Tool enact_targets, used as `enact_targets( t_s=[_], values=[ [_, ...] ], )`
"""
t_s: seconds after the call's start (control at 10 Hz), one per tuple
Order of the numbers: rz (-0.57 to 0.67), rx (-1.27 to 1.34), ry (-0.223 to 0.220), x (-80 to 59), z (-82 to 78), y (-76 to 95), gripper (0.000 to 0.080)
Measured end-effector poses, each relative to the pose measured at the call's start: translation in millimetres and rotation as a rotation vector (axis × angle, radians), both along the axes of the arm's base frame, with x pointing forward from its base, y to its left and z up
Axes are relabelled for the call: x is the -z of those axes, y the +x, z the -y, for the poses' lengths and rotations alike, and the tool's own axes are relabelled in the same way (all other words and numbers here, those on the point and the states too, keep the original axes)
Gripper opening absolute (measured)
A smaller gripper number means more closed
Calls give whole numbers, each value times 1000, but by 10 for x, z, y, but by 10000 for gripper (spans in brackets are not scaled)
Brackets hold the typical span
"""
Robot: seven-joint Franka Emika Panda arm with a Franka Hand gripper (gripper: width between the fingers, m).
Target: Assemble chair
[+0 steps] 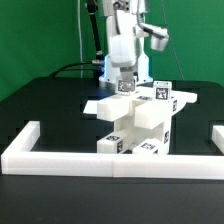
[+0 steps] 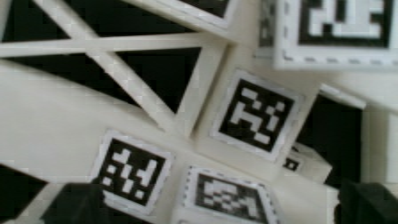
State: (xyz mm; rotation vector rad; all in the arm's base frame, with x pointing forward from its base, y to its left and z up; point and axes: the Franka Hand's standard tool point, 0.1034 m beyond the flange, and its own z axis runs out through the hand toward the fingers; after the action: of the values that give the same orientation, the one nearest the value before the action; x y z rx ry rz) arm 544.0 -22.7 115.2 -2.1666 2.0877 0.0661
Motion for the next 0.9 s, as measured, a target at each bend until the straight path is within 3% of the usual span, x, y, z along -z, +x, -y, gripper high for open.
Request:
enact_targets(
  t_s=[0.9],
  values=[
    [70, -730, -58, 34, 44, -40, 649]
  ],
)
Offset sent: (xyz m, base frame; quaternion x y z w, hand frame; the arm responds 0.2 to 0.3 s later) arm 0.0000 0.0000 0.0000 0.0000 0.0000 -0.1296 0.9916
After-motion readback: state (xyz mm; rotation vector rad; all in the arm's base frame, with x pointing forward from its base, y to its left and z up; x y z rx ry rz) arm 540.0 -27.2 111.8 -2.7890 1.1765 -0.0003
